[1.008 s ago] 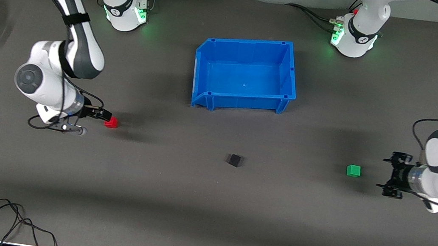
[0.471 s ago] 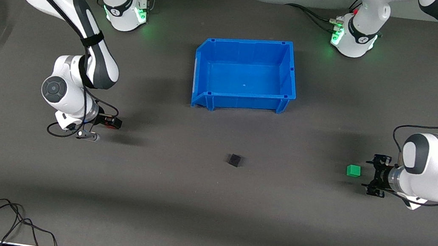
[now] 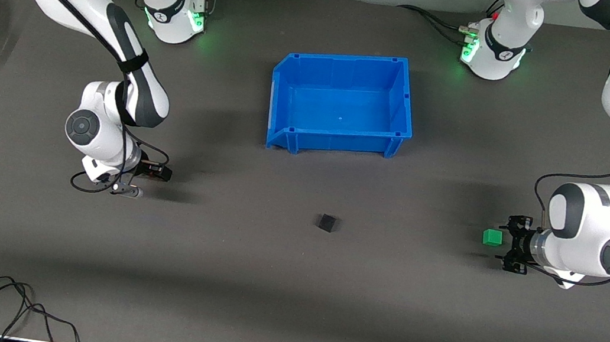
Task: Attach green and red cubes to black cube
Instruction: 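Close the right gripper on the red cube while the left gripper grasps green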
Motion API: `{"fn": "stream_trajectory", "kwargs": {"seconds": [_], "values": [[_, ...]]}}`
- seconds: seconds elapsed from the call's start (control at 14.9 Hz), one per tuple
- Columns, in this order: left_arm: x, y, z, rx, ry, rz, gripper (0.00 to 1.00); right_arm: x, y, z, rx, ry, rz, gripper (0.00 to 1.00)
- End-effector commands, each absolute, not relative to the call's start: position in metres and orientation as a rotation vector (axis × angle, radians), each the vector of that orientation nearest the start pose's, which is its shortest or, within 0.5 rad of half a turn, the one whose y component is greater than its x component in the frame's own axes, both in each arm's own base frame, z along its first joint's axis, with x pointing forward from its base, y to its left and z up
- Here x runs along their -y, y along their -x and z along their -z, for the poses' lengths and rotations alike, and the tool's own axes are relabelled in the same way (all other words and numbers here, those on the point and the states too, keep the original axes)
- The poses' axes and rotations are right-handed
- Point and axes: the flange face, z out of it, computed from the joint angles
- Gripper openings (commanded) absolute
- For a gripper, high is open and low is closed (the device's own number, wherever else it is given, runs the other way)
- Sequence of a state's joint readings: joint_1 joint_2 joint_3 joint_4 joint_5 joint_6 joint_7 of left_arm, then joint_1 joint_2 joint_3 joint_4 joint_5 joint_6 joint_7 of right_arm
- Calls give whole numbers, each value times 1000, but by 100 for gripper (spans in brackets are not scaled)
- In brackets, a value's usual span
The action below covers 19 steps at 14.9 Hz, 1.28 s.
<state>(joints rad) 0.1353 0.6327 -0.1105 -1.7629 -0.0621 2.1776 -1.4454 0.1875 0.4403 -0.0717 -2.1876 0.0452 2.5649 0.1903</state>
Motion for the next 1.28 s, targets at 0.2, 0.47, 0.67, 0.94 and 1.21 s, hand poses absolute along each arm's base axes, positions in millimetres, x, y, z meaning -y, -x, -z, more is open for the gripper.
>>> {"fn": "stream_trajectory", "kwargs": {"seconds": [0.2, 0.47, 0.67, 0.94, 1.21], "values": [[-8, -628, -193, 2150, 2199, -337, 41, -63, -545, -176, -189, 3142, -83, 81], [-13, -626, -193, 2153, 2187, -329, 50, -63, -545, -175, -189, 3142, -86, 65], [-14, -623, -189, 2162, 2174, -326, 54, -64, -544, -174, -187, 3142, -91, 57], [-11, -623, -187, 2167, 2164, -325, 56, -64, -542, -173, -187, 3143, -100, 21], [-11, -625, -185, 2194, 2150, -295, 58, -63, -543, -184, -269, 3125, -120, 0]]}}
